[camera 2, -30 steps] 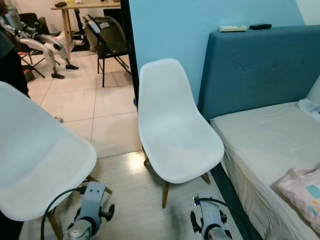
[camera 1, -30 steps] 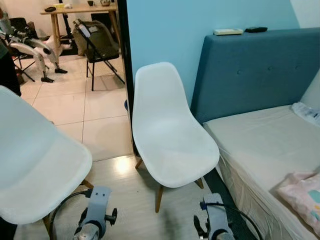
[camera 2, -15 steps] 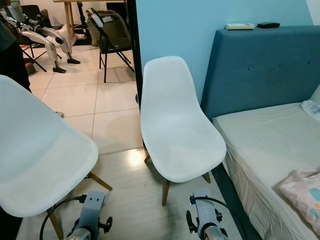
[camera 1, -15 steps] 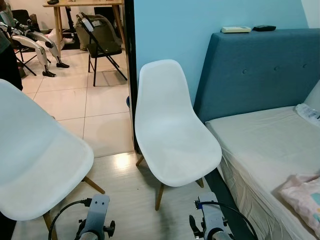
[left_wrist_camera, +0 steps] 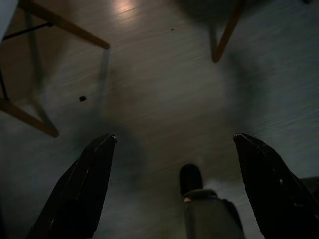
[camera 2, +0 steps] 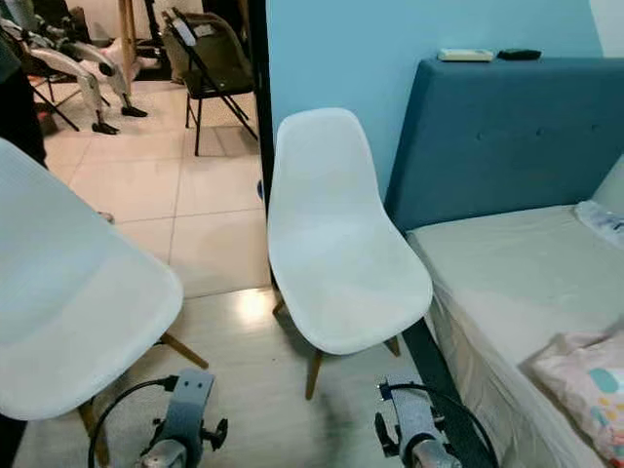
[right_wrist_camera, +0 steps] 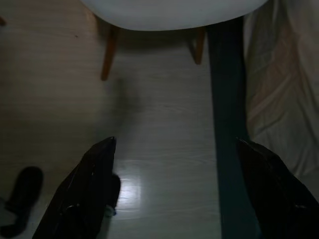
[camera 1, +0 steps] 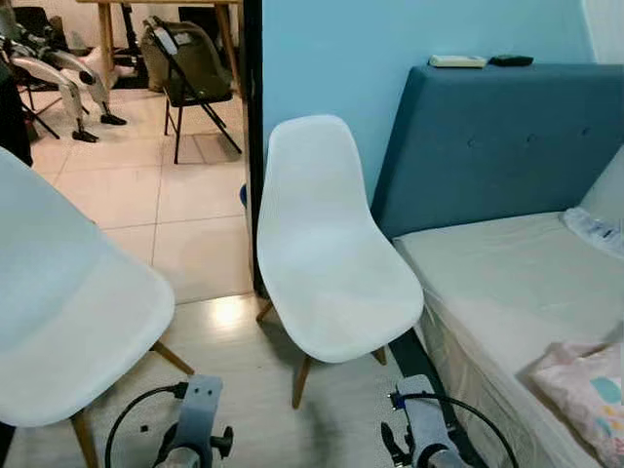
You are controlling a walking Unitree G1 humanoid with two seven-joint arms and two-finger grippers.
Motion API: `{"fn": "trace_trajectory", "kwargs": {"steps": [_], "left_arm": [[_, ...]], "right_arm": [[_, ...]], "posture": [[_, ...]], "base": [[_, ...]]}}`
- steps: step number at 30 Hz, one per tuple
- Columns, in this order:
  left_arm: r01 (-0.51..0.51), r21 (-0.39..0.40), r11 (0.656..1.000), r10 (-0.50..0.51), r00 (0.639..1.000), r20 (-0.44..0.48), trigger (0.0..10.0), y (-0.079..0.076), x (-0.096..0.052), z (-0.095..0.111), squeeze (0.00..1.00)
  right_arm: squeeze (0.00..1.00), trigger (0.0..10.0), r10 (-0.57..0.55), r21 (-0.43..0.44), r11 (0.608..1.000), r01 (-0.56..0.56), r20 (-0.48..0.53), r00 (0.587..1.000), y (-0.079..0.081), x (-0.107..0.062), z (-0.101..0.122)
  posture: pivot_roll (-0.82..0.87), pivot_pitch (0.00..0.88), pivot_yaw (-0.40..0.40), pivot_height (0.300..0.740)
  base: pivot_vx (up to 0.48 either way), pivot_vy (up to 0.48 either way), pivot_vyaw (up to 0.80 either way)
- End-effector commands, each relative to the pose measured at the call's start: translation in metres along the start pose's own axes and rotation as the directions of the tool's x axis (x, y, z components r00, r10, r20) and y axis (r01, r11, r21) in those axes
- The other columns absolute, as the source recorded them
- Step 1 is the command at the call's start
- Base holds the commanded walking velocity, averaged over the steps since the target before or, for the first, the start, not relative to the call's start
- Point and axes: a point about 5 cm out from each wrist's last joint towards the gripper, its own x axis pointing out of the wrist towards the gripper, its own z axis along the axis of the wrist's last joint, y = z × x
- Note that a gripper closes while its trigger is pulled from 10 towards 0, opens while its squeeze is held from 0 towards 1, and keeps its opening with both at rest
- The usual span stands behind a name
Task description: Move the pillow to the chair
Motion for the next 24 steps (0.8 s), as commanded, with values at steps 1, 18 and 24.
{"fn": "trace_trajectory", "kwargs": {"steps": [1, 18, 24], "left_arm": [[0.010, 0.007, 1.000, -0.010, 1.000, 0.012, 10.0, -0.004, 0.001, 0.003, 0.00], [-0.061, -0.007, 0.998, 0.062, 0.995, 0.082, 10.0, 0.028, 0.002, 0.017, 0.00], [-0.094, -0.036, 0.995, 0.097, 0.990, 0.101, 10.0, 0.029, 0.002, 0.023, 0.00]], "right_arm": [[0.00, 10.0, 0.007, -0.017, 1.000, -0.007, -0.029, 1.000, -0.002, -0.001, -0.005], [0.00, 10.0, 0.083, -0.025, 0.996, -0.082, 0.047, 0.995, 0.017, 0.004, 0.013], [0.00, 10.0, 0.095, -0.043, 0.995, -0.093, 0.054, 0.994, 0.008, 0.005, 0.017]], "posture": [[0.00, 0.053, -0.104, 0.740], [0.03, 0.059, -0.128, 0.740], [0.06, 0.072, -0.139, 0.740]], "base": [[0.000, 0.000, 0.00], [0.000, 0.000, 0.00], [0.000, 0.000, 0.00]]}}
